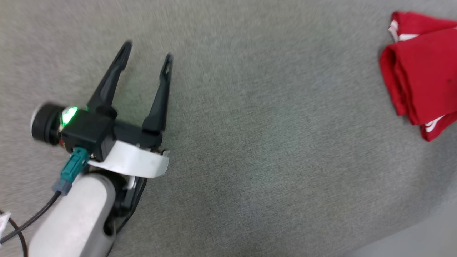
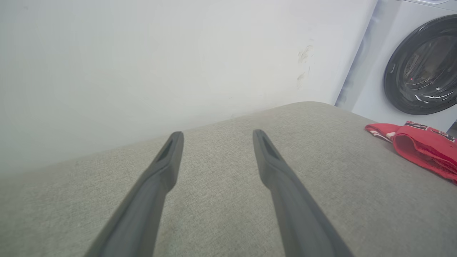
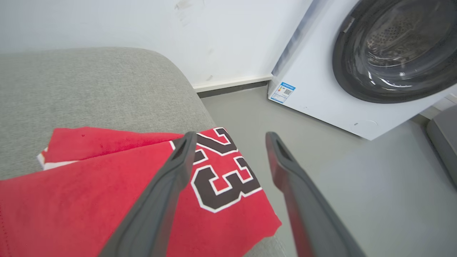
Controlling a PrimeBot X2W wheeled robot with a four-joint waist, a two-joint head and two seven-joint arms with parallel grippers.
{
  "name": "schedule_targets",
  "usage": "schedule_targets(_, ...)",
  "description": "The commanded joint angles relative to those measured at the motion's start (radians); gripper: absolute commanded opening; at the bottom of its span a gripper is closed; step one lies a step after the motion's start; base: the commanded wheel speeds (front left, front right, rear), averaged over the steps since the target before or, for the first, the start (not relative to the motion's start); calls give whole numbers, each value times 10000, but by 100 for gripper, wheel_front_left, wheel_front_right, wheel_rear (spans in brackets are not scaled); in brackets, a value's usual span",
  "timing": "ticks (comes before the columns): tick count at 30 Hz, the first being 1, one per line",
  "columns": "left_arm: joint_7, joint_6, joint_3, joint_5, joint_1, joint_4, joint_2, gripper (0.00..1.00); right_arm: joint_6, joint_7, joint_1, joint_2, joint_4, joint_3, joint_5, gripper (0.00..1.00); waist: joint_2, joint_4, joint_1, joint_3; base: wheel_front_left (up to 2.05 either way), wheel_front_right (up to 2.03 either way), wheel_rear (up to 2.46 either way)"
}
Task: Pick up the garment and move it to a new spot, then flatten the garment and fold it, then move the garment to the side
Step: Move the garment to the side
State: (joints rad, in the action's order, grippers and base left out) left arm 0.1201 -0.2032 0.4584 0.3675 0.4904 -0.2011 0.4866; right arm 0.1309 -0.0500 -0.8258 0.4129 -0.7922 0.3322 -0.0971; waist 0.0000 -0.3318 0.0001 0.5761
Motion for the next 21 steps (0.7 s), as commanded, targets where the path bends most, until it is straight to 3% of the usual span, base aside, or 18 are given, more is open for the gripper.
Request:
schedule_targets(1,190,-103,-44,153,-354,132,-112,100,-6,-133,376,122,147,-286,21,100,0,123,-1,-880,0,0,0)
schedule_targets(9,757,-574,-248,772,-1903,646,-441,100,-6,-244,2425,168,1571,-1533,-528,100,0,837,-1,-2713,0,0,0)
schedule_targets(21,1154,-1064,-625,1400,-3651,1533,-711,100,-6,148,5569,-707,4323,-2824,-1416,100,0,2171,-1,-4654,0,0,0)
